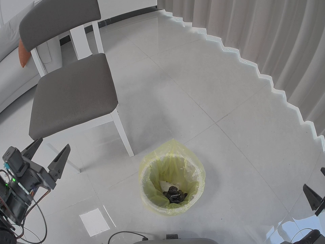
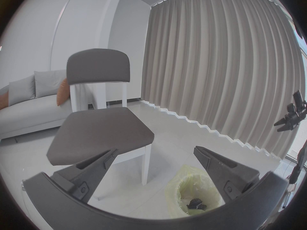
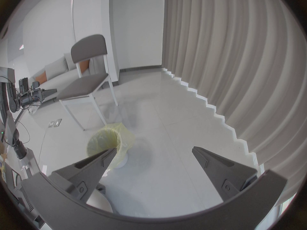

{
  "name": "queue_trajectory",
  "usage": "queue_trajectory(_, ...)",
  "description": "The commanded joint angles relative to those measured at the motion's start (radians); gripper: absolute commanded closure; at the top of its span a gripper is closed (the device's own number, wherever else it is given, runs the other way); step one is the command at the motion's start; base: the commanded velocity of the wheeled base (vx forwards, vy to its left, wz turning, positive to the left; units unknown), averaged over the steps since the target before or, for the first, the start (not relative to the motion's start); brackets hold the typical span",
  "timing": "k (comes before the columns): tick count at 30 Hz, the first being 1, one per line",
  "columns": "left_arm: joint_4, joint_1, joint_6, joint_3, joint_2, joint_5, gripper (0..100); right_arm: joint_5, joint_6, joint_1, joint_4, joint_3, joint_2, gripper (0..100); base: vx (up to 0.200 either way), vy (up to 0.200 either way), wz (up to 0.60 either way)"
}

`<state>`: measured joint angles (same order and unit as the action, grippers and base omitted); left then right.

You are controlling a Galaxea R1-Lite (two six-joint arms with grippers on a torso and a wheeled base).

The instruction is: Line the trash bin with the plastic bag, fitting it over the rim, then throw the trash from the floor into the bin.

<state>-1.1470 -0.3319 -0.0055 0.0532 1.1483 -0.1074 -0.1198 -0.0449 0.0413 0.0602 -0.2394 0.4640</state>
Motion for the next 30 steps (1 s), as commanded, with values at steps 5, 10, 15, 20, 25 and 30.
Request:
queue_trajectory(5,0.392,0.171,-0.028,0.004,-0.604,0.0,0,-0.066,0.204,-0.037,-0.309,-0.018,-0.464,0,0.0,0.0,0.0)
queue_trajectory(10,0.484,0.223,-0.096,0.005,-0.731,0.0,0,-0.141,0.188,-0.037,-0.316,0.006,-0.464,0,0.0,0.0,0.0)
queue_trajectory(15,0.54,0.237,-0.172,0.002,-0.786,0.003,0,-0.162,0.192,-0.037,-0.318,0.029,-0.464,0,0.0,0.0,0.0)
queue_trajectory(20,0.566,0.238,-0.175,-0.006,-0.825,0.008,0,-0.185,0.177,-0.037,-0.312,0.071,-0.464,0,0.0,0.0,0.0)
queue_trajectory(25,0.578,0.261,-0.168,-0.046,-0.937,0.008,0,-0.118,0.103,-0.038,-0.14,0.18,-0.464,0,0.0,0.0,0.0)
queue_trajectory(30,0.693,0.298,-0.168,-0.036,-1.064,0.035,0,-0.107,-0.062,-0.038,0.023,0.239,-0.463,0,0.0,0.0,0.0)
